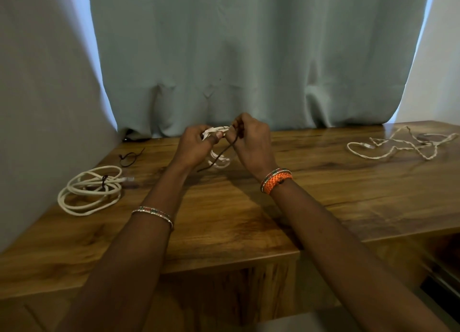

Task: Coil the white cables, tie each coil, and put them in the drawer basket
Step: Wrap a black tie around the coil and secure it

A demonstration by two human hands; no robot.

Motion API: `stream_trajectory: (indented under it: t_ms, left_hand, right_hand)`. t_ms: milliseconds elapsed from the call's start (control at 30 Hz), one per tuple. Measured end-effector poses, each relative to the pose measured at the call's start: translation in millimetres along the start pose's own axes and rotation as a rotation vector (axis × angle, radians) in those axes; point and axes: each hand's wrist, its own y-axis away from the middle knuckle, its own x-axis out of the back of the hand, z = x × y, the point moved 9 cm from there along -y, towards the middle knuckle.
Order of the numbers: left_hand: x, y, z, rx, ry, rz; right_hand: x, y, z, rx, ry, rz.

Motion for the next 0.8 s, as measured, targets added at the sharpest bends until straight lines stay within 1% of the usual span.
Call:
stream_trajectory:
  t_ms: [133, 233, 333, 467, 600, 667, 733, 800]
  left_hand:
    - [5.2, 0.0, -6.1, 0.056, -0.053, 0.085]
    - [10.3, -0.7, -9.5, 0.092, -0.082, 0.165]
    - [17.8, 0.2, -15.1, 0.118, -0.114, 0.196]
    - [24.2, 4.3, -9.3, 0.067, -0.179, 0.242]
    - [17.6, 7.6, 0.7, -0.009, -0.258, 0.244]
    - [12.4, 12.2, 10.5, -0.072, -0.304, 0.231]
    - [6.4, 14.7, 19.6, -0.133, -0.341, 0.211]
    - [6.5, 14.7, 19.3, -0.094, -0.336, 0.217]
  right_hand:
    - [-5.5, 3.1, -11.5, 0.053, -0.038, -0.051]
    - [-6.4, 8.1, -20.7, 0.059, -0.187, -0.058]
    - [-10.5, 7.5, -20.7, 0.064, -0.279, -0.075]
    - [-22.7, 5.3, 3.1, -0.119, -0.222, -0.122]
    - [-23.5, 7.8, 28.0, -0.349, -0.436, -0.087]
    - [-27.0, 8.1, 31.5, -0.391, -0.389, -0.127]
    - [-29.9, 9.3, 27.1, -0.369, -0.303, -0.178]
    - [-28.1, 8.9, 22.6, -0.327, -0.244, -0.174]
